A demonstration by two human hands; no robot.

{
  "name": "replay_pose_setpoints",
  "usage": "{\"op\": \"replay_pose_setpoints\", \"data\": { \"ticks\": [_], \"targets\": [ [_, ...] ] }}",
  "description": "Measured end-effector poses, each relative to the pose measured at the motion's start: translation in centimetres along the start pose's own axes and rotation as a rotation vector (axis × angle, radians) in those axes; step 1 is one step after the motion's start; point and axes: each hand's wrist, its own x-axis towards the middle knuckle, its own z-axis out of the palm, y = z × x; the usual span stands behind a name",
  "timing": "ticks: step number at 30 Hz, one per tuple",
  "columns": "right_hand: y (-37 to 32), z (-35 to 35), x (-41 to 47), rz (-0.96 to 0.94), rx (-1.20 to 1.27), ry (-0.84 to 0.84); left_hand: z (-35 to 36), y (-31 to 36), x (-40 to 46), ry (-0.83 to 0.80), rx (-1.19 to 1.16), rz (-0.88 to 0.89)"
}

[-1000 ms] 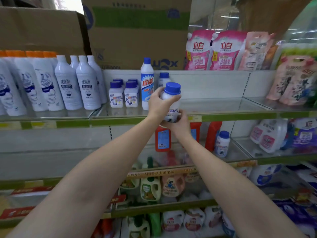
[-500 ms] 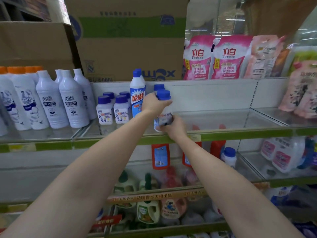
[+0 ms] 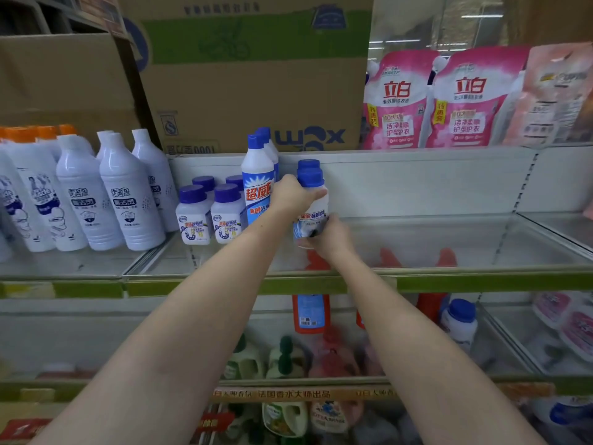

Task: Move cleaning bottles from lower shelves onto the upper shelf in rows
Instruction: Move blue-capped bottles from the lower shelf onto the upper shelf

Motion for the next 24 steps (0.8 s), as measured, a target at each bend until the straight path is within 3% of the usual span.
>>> {"op": "replay_pose_setpoints", "data": {
  "ticks": [24],
  "targets": [
    [-0.4, -0.4, -1.1, 0.024, -0.068, -0.018, 0.9, -0.2, -2.5, 0.016, -0.015, -0.056]
  ]
}}
